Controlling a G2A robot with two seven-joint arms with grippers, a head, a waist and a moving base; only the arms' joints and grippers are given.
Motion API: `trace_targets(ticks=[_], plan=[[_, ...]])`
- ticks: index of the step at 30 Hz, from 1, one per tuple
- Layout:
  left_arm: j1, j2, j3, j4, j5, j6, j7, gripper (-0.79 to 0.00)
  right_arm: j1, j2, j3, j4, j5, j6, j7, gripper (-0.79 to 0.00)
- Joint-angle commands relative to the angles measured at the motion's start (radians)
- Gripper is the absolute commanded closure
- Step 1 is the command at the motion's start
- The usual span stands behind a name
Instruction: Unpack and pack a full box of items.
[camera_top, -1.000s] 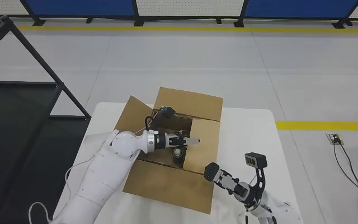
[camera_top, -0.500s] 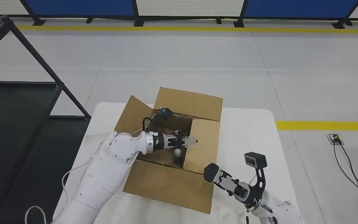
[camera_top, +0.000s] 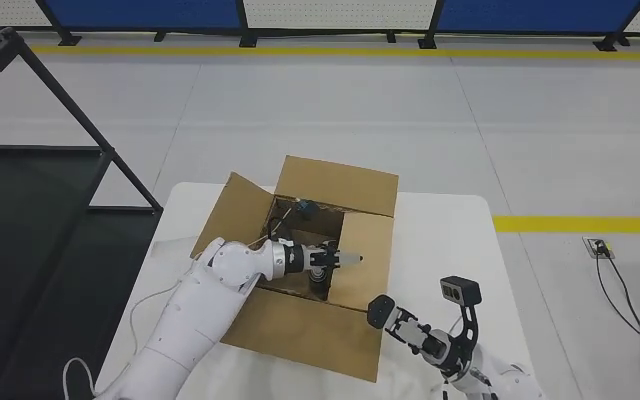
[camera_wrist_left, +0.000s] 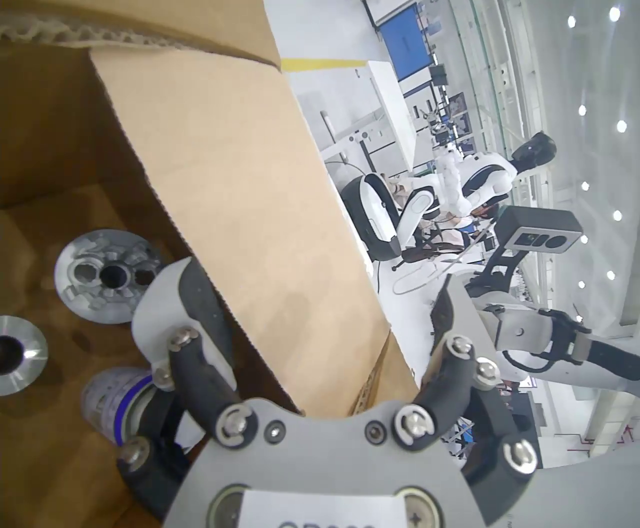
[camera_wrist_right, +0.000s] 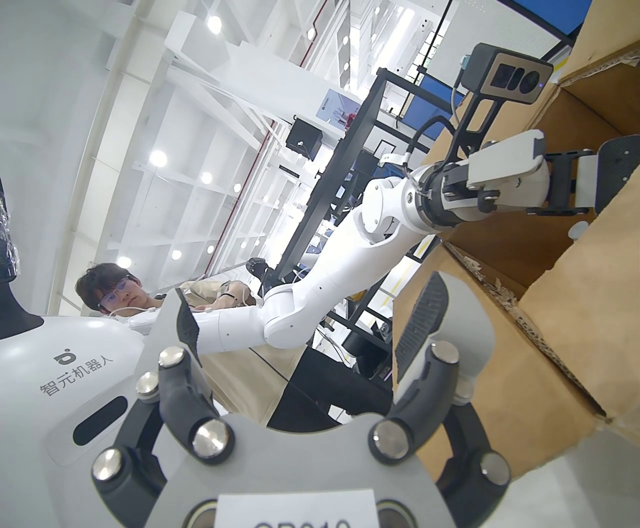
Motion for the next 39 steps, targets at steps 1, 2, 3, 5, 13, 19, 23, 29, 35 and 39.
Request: trace_targets(ticks=[1,2,3,5,13,19,23,29,35,39], plan=[[-0.002,-0.006,0.005,0.018,-0.030,-0.019,0.000,-0.785,-0.006,0.002,0.002,-0.004,0.000,-0.004,-0.005,-0.785],[-0.002,-0.009,0.007,0.025,-0.048,-0.028,-0.004,-0.785,-0.009,0.003,0.002,-0.005,-0.001,-0.005,-0.006,-0.785],[-0.003,-0.012,0.008,0.033,-0.065,-0.039,-0.010,-0.785,-0.011,0.004,0.002,-0.006,-0.001,-0.006,-0.007,-0.785],[-0.006,-0.015,0.008,0.047,-0.095,-0.056,-0.023,-0.785,-0.013,0.005,0.002,-0.009,-0.001,-0.008,-0.009,-0.785],[-0.004,-0.018,-0.006,0.061,-0.182,-0.105,-0.085,-0.785,-0.015,0.012,-0.003,-0.017,-0.003,-0.011,-0.014,-0.785],[0.004,-0.015,-0.016,0.028,-0.198,-0.115,-0.096,-0.785,-0.003,0.016,-0.012,-0.018,-0.008,-0.001,-0.014,-0.785],[0.016,-0.012,-0.023,-0.026,-0.186,-0.122,-0.092,-0.785,-0.004,0.019,-0.015,-0.028,-0.024,-0.009,-0.011,-0.785],[0.043,-0.005,-0.030,-0.163,-0.122,-0.110,-0.052,-0.785,-0.029,0.024,-0.020,-0.057,-0.089,-0.031,-0.019,-0.785],[0.072,-0.002,-0.023,-0.315,-0.028,-0.066,0.012,-0.785,-0.058,0.029,-0.021,-0.076,-0.136,-0.052,-0.047,-0.785],[0.075,-0.008,0.000,-0.371,0.019,-0.029,0.045,-0.785,-0.075,0.029,-0.022,-0.087,-0.174,-0.058,-0.103,-0.785]])
